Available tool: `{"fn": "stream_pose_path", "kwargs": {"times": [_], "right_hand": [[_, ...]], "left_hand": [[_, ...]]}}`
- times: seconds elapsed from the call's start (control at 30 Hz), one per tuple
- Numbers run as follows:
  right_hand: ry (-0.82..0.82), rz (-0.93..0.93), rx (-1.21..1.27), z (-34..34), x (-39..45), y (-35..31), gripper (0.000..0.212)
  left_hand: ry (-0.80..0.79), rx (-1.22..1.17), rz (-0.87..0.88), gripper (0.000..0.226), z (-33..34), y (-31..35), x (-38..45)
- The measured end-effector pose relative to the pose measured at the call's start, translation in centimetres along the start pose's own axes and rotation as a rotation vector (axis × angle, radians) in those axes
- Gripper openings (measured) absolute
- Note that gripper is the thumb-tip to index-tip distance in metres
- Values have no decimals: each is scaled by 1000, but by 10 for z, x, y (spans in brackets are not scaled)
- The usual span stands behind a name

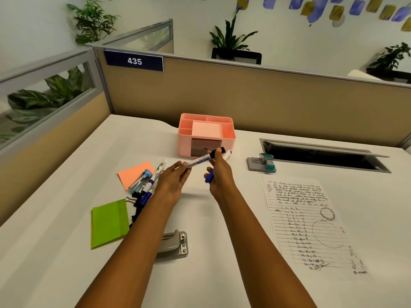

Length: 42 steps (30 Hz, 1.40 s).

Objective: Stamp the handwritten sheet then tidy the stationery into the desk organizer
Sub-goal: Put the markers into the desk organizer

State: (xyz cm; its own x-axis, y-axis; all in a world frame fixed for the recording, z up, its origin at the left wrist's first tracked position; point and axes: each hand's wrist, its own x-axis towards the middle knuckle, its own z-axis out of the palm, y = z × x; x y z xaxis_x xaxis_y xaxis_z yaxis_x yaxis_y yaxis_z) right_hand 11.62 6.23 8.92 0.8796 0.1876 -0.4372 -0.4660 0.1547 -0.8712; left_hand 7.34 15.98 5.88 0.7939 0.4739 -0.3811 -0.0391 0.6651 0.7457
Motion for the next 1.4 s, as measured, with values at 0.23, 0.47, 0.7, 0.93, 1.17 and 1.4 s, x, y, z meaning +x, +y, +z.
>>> {"fn": "stream_pose_path", "kwargs": {"times": [0.23, 0.47, 0.7, 0.93, 1.17, 1.4], "right_hand": [[-109, -143, -374, 6, -1, -2, 40], [-182, -176, -815, -4, 0, -14, 71], [-264, -336, -1175, -3, -6, -33, 30], [-197, -397, -851, 19, 6, -27, 39], [-230, -652, -1037, 33, 33, 24, 27], [-625, -857, -1640, 49, 45, 69, 57]], "left_hand": [[-259, 992, 255, 34, -4, -4, -1], [-168, 937, 403, 33, -7, 5, 6], [-363, 1060, 464, 47, -15, 14, 7], [-249, 980, 482, 13, -21, 13, 19], [80, 763, 410, 39, -38, 26, 44], [95, 707, 382, 38, -50, 35, 60]]}}
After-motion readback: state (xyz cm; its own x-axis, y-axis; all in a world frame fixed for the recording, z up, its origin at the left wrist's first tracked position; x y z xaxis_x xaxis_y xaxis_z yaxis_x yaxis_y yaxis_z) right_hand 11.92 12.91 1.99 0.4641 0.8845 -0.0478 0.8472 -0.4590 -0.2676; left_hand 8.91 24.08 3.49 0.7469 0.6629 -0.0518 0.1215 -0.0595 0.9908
